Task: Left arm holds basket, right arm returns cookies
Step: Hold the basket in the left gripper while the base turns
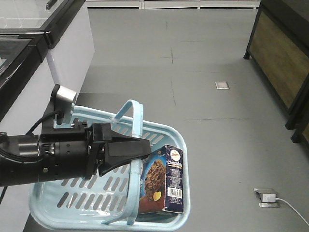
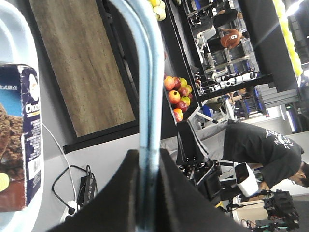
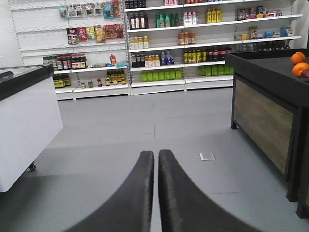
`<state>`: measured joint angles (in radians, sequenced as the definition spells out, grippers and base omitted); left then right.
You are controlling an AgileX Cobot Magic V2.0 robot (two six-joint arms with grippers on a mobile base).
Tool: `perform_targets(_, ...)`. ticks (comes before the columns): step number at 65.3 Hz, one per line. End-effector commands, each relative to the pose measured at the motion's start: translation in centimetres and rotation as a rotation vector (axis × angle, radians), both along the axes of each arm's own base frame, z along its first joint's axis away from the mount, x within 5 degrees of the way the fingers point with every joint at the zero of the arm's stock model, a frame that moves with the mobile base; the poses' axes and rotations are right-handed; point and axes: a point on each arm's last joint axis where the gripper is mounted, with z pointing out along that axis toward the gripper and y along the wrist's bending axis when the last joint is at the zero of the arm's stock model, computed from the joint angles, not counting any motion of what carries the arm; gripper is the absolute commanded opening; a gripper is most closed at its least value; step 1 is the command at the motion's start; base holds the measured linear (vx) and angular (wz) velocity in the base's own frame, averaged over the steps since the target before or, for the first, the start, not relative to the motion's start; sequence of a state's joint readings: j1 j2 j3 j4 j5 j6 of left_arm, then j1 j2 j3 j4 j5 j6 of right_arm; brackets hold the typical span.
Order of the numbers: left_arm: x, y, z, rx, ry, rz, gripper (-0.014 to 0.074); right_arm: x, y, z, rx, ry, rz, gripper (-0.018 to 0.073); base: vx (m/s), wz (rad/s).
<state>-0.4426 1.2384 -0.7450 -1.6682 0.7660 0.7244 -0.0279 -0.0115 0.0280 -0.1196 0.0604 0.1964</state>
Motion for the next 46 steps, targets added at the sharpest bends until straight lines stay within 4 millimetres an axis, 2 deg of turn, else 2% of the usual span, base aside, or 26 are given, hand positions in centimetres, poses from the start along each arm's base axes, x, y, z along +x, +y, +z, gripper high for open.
perform_targets(1, -0.36, -0.18, 2.77, -0.137, -0.03, -0.009, -0.0003, -0.04, 0.08, 0.07, -0.017, -0.062, 0.008, -0.0011, 0.12, -0.05)
perform_targets(46, -0.36, -0.18, 2.77, -0.137, -0.03, -0.008, -0.0003, -0.04, 0.08, 0.07, -0.017, -0.062, 0.008, -0.0011, 0.23, 0.03)
